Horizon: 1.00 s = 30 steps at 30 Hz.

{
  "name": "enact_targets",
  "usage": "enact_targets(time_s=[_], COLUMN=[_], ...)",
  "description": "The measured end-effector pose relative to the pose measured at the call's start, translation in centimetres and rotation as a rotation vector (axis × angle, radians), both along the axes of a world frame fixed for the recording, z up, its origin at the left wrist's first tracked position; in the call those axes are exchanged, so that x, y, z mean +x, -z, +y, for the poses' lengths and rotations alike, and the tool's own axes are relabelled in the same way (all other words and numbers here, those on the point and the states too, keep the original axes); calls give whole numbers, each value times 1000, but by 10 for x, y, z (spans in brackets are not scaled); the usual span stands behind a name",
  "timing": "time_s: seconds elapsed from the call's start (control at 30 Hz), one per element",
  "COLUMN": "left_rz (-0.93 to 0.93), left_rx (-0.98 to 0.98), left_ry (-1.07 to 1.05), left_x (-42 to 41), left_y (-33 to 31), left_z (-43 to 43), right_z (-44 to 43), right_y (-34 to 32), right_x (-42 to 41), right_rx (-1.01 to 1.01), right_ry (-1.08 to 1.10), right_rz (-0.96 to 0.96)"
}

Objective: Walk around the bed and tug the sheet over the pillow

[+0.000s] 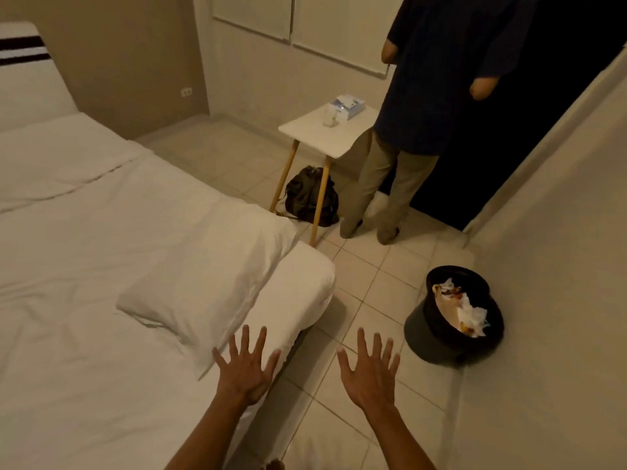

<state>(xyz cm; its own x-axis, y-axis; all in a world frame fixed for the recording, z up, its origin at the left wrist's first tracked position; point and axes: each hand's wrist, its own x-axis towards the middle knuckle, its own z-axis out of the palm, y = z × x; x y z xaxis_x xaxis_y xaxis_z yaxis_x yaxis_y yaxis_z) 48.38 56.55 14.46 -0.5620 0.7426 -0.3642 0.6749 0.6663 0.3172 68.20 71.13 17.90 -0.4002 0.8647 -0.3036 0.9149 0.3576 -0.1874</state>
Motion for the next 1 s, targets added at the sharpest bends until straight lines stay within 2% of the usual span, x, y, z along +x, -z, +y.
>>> enact_targets(time_s=[0.33,0.67,1.0], left_rz=[-12,-39,-57], left_rx=[-87,-85,-110], left_ry=[-72,-408,-786], left_x=[-43,-71,-159], left_y=[15,23,27], left_z=[150,308,377], right_z=[179,378,468], right_y=[23,25,34], right_x=[-67,-168,-320], right_rx=[-20,-25,-55], right_ry=[-173,-495,-802], right_rz=[-59,-70,-46])
